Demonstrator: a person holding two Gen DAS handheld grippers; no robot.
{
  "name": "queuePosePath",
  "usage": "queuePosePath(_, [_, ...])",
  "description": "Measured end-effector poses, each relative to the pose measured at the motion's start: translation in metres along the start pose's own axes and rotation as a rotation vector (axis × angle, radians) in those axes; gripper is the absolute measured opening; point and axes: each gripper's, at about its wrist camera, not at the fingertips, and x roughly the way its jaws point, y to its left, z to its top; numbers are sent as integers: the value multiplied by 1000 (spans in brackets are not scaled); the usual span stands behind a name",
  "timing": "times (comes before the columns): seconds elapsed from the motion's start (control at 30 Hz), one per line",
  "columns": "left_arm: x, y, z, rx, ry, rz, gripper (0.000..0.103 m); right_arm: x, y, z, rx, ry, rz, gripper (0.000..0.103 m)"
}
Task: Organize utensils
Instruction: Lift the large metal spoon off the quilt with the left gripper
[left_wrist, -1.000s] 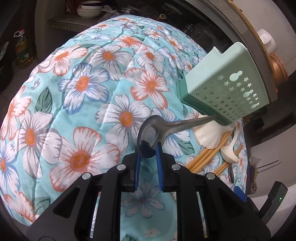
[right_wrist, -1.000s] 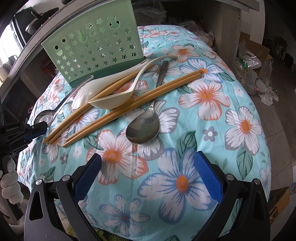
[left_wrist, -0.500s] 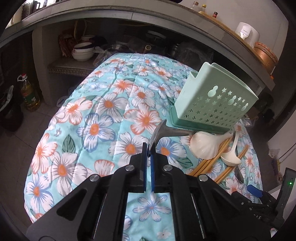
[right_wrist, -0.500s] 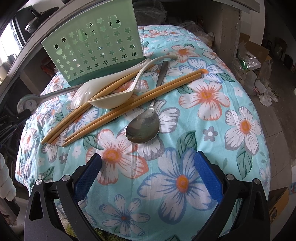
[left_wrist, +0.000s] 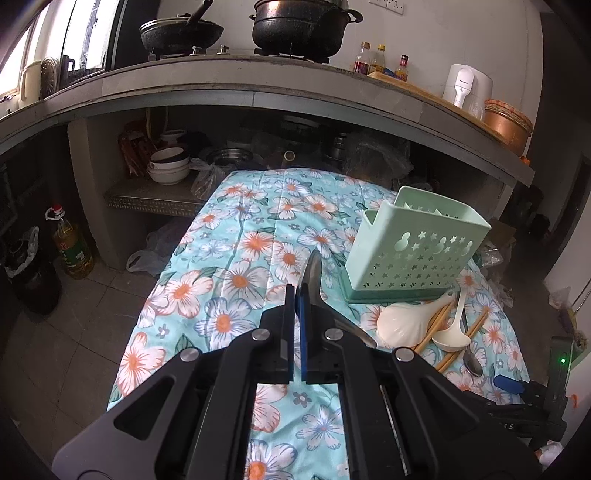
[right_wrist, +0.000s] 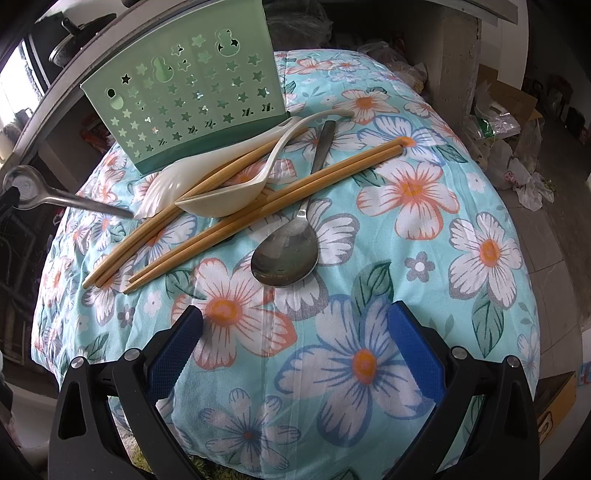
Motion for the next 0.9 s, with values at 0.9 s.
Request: queuePosePath(0.9, [-20,39,32,-48,-137,90,1,-55,35,30,-233,-284,24,85])
